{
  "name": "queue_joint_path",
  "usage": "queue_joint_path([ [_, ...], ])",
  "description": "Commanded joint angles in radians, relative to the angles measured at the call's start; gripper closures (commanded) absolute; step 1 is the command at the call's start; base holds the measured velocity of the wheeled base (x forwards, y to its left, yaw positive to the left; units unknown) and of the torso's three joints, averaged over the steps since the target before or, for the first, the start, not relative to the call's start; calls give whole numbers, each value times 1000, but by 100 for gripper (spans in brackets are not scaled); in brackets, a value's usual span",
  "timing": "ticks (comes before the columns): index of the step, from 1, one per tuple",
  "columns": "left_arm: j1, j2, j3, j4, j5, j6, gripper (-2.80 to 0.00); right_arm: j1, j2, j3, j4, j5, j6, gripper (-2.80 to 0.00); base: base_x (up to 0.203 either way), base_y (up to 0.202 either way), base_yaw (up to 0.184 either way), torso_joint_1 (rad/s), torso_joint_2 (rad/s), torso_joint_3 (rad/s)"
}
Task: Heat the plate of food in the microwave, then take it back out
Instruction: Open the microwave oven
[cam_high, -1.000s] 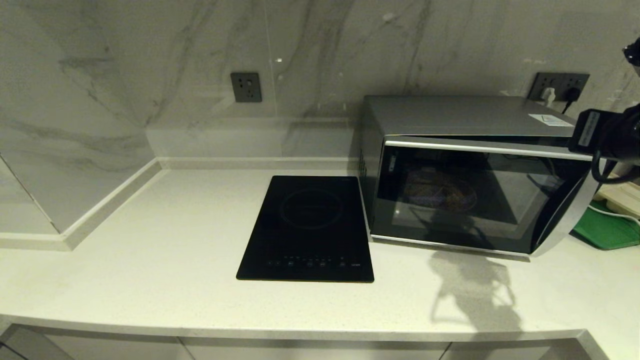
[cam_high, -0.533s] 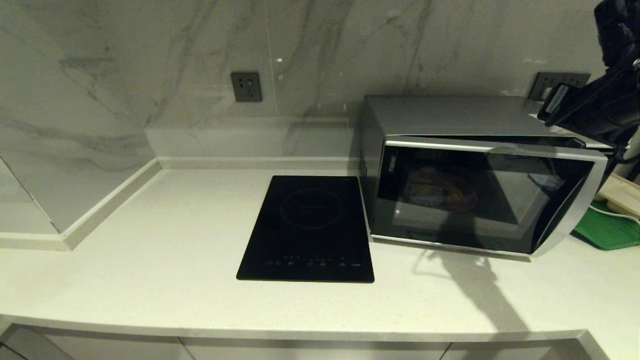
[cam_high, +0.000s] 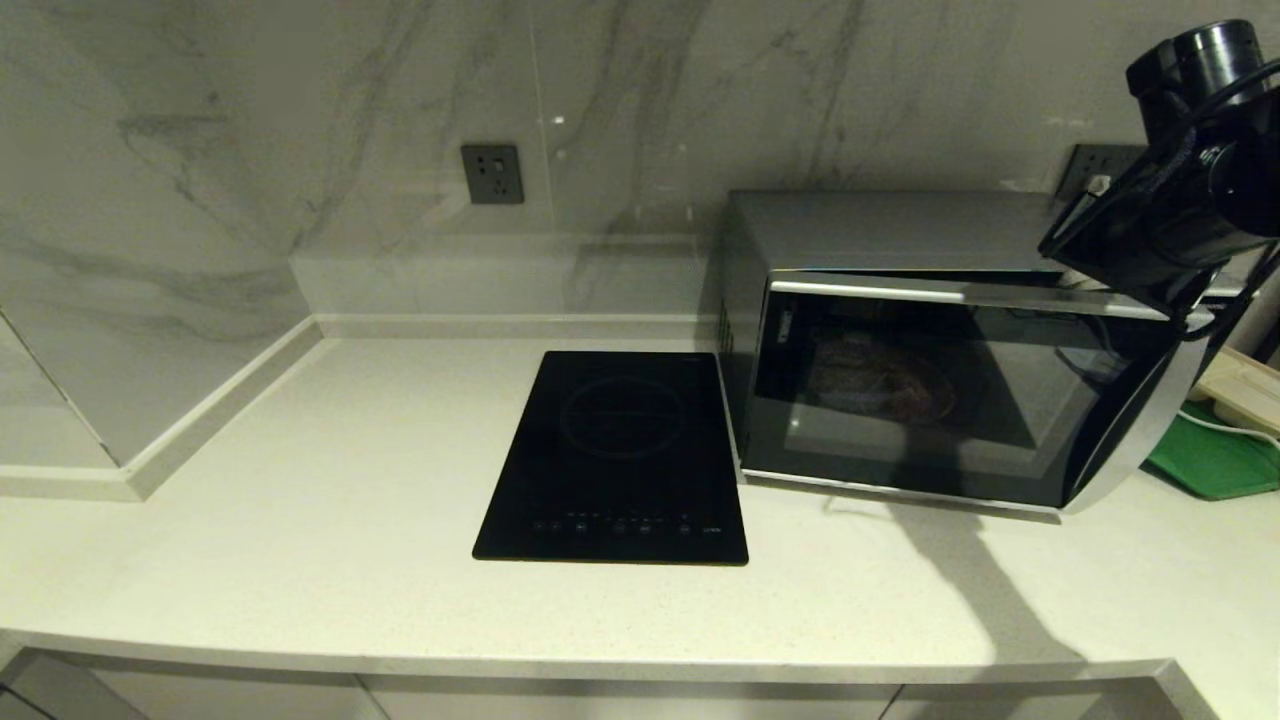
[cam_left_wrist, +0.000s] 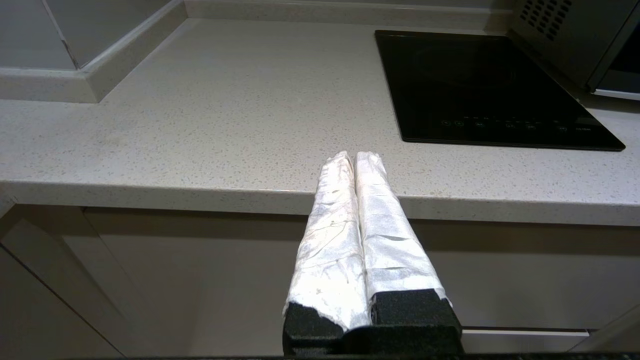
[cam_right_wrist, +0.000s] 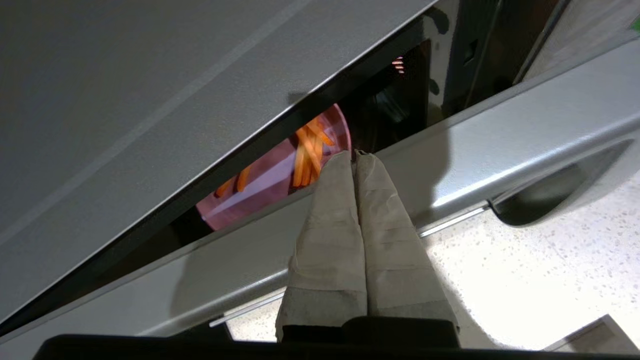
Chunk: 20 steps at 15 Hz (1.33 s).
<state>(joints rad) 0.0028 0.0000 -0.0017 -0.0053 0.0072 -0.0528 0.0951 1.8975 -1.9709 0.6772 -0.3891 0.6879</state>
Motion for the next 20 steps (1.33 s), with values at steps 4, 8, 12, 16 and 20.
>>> queue_joint_path([
  [4,0,0,0,-1,0,-1,0,-1,35,-2,-40,28,5,0,0,0,0,0,0,0],
  [8,0,0,0,-1,0,-1,0,-5,43,0,-36,33,7,0,0,0,0,0,0,0],
  [12,0,0,0,-1,0,-1,0,-3,-2,9,19,53,7,0,0,0,0,0,0,0],
  [16,0,0,0,-1,0,-1,0,0,-78,3,183,102,3,0,0,0,0,0,0,0],
  [20,0,0,0,-1,0,-1,0,-1,-154,2,318,179,0,0,0,0,0,0,0,0],
])
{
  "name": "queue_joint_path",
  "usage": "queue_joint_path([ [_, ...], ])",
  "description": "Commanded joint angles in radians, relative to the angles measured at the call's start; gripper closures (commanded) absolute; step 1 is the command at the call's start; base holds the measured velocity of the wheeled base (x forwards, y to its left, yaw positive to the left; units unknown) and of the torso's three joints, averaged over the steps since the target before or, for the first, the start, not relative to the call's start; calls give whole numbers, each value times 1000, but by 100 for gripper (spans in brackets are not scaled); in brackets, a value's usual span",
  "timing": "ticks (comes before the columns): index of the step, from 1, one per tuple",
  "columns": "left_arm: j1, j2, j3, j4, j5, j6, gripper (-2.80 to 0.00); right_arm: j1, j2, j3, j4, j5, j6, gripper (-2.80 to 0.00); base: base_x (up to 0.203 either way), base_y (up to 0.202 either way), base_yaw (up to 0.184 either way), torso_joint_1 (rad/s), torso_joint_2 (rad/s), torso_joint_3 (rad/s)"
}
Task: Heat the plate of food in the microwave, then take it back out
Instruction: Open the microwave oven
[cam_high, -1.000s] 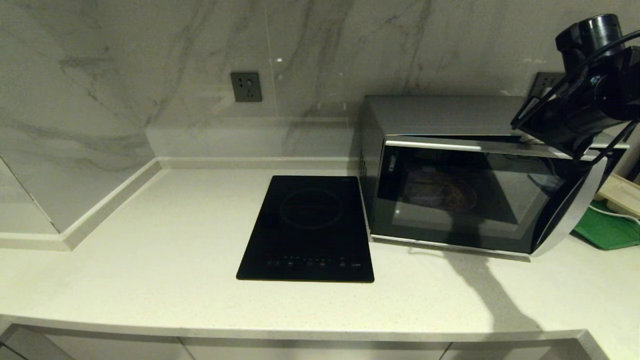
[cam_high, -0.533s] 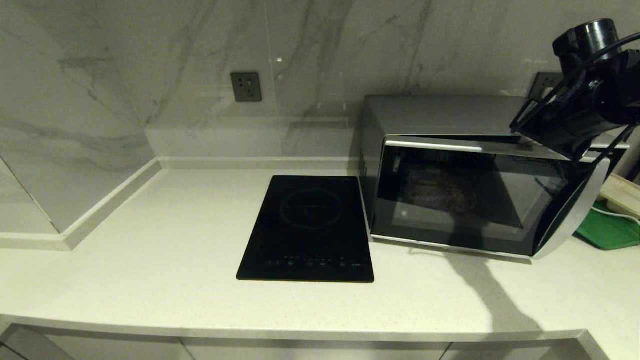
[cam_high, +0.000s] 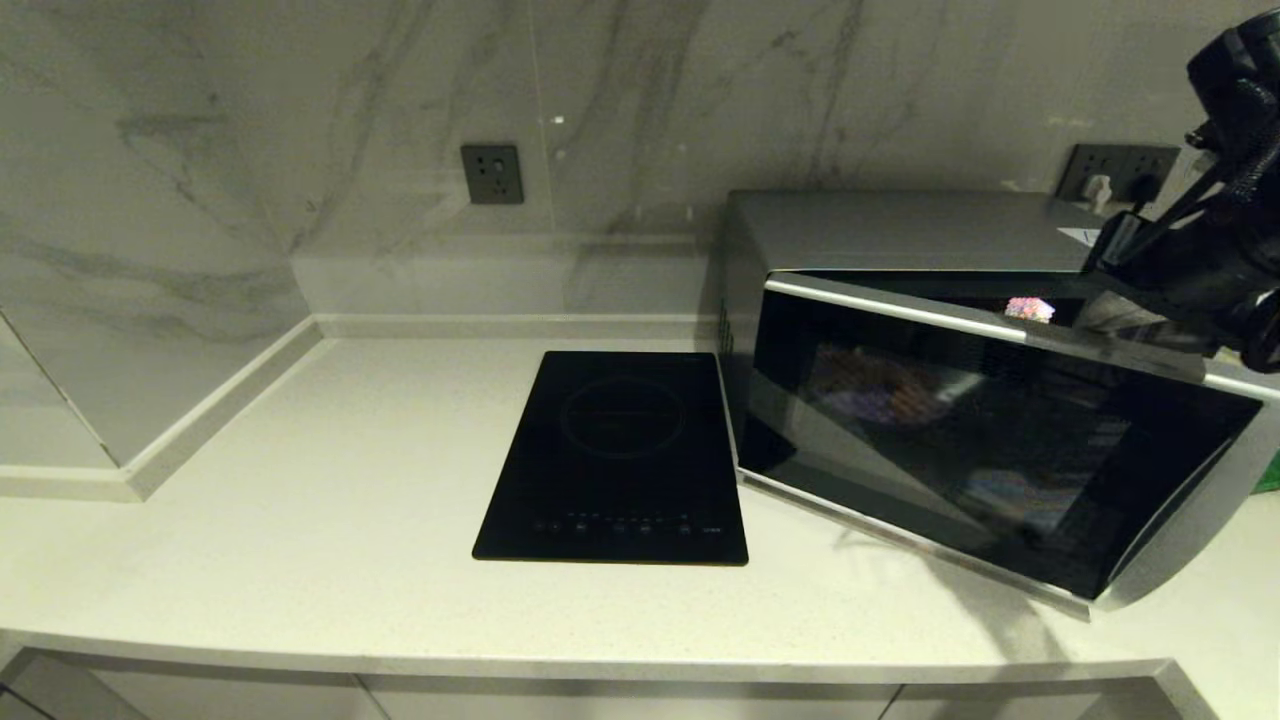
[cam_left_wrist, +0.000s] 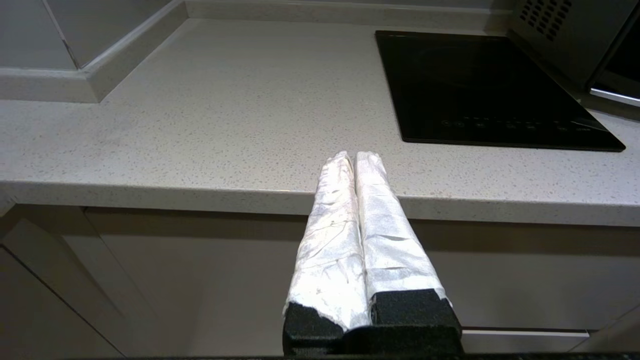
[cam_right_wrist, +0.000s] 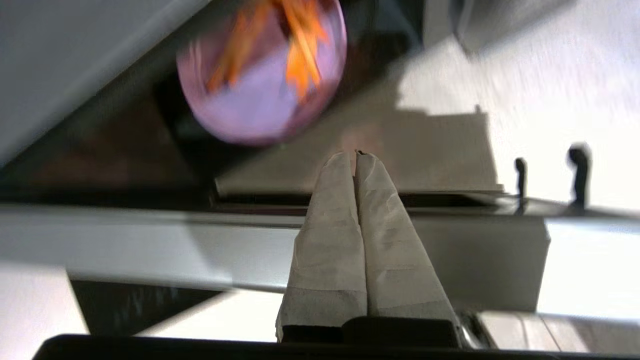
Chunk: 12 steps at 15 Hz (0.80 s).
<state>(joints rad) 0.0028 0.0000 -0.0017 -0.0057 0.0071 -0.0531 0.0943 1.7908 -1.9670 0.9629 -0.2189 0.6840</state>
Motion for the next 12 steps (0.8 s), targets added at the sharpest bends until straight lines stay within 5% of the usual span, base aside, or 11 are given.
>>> queue_joint_path([
  [1,0,0,0,0,1,-1,0,-1,-67,2,40,23,3,0,0,0,0,0,0,0],
  [9,0,0,0,0,1,-1,0,40,-266,56,289,209,-77,0,0,0,0,0,0,0],
  [12,0,0,0,0,1,-1,0,89,-371,252,322,220,-223,0,0,0,0,0,0,0],
])
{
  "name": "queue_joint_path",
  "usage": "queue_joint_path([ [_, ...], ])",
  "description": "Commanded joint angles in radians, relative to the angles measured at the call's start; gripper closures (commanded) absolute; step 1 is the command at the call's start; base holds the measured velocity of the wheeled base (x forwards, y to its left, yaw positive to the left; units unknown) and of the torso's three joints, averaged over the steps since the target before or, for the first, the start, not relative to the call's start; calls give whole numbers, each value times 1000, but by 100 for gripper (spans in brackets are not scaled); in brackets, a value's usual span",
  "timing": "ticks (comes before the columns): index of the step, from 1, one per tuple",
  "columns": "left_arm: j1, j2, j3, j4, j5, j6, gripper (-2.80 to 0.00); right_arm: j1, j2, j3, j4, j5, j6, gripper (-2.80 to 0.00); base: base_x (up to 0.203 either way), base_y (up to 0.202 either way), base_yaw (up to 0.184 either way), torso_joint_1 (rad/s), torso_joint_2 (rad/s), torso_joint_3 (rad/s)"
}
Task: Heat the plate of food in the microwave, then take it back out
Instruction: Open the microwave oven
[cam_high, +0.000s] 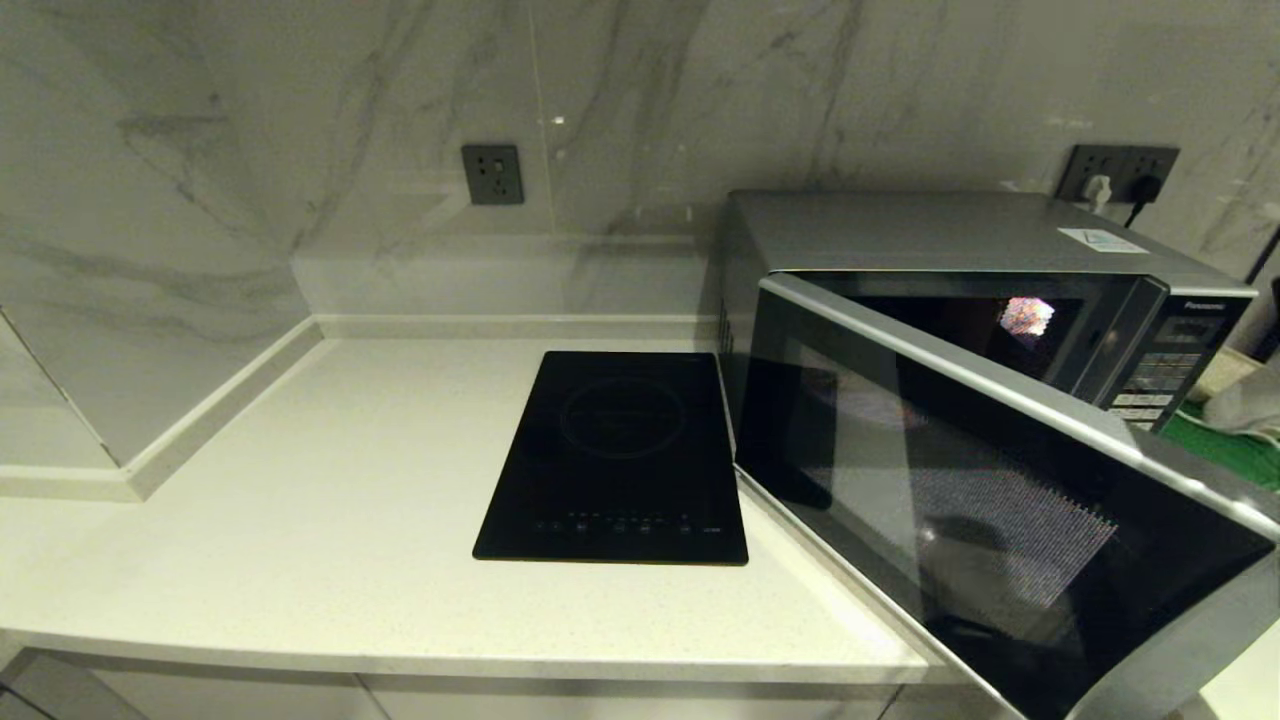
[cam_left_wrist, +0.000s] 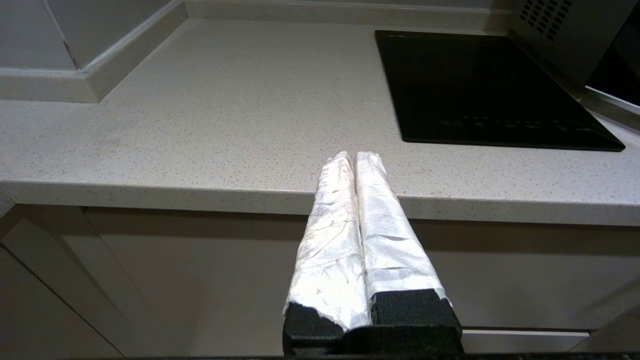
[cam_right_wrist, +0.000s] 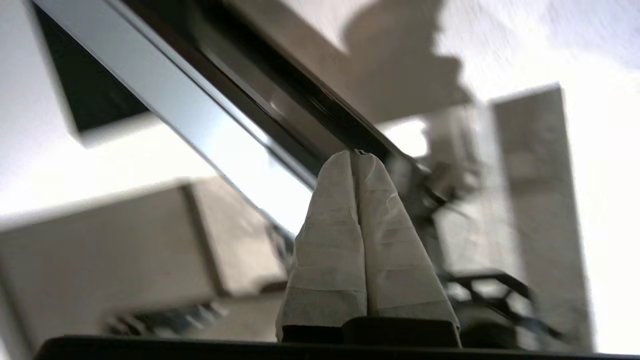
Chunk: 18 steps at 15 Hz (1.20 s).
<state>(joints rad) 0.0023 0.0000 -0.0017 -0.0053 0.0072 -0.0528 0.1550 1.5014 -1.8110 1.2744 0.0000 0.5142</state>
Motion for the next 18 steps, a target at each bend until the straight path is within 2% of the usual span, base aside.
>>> queue_joint_path([
  [1,1,0,0,-1,0,-1,0,74,-124,148,14,2,-90,0,0,0,0,0,0,0],
  [6,1,0,0,-1,0,-1,0,311,-214,269,17,-4,-128,0,0,0,0,0,0,0],
  [10,1,0,0,-1,0,-1,0,423,-215,340,-17,-3,-131,0,0,0,0,0,0,0],
  [14,1,0,0,-1,0,-1,0,435,-209,441,-205,-7,-127,0,0,0,0,0,0,0],
  [16,1,0,0,-1,0,-1,0,484,-172,466,-380,-10,-84,0,0,0,0,0,0,0],
  [18,1,0,0,-1,0,-1,0,532,-95,468,-516,-47,-56,0,0,0,0,0,0,0],
])
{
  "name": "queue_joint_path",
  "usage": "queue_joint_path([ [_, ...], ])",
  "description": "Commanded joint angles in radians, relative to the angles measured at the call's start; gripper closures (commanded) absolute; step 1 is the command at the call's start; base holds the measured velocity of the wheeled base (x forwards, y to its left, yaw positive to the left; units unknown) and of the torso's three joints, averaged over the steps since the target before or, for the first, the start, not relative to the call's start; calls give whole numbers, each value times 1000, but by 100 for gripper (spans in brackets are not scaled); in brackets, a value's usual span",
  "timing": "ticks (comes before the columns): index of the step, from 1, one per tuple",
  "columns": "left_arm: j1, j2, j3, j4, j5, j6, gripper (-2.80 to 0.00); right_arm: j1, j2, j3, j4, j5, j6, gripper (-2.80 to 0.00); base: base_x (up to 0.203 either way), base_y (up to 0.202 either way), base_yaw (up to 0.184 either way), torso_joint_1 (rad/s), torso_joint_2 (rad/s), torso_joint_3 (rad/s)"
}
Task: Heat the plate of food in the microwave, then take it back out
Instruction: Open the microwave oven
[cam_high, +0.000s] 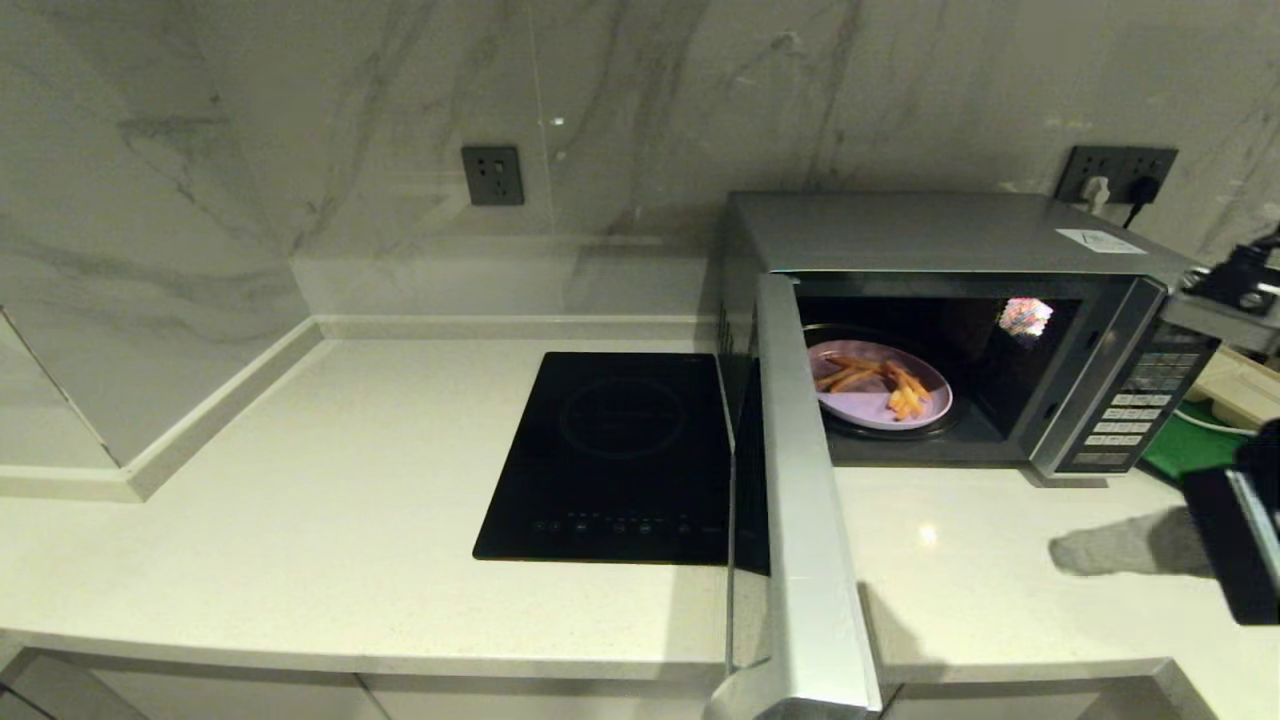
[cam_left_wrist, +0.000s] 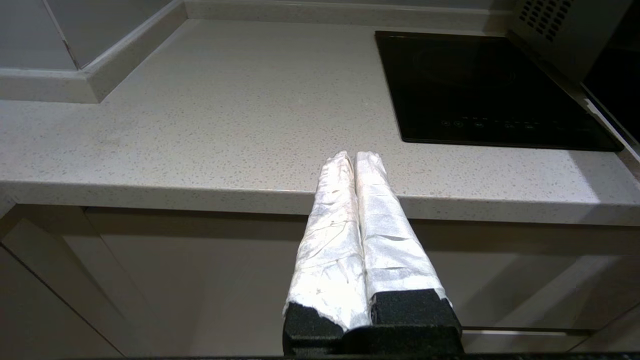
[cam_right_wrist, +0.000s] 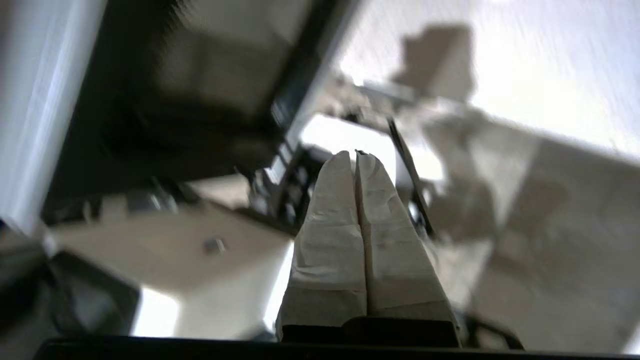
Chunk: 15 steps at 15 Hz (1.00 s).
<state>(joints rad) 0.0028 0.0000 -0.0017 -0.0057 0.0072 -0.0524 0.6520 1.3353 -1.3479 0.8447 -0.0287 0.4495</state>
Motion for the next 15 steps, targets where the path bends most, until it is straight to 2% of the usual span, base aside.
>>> queue_joint_path([
  [1,0,0,0,0,0,-1,0,75,112,-1,-142,-43,12,0,0,0,0,0,0,0],
  [5,0,0,0,0,0,-1,0,188,234,-56,-227,-103,13,0,0,0,0,0,0,0],
  [15,0,0,0,0,0,-1,0,204,262,-51,-230,-105,15,0,0,0,0,0,0,0],
])
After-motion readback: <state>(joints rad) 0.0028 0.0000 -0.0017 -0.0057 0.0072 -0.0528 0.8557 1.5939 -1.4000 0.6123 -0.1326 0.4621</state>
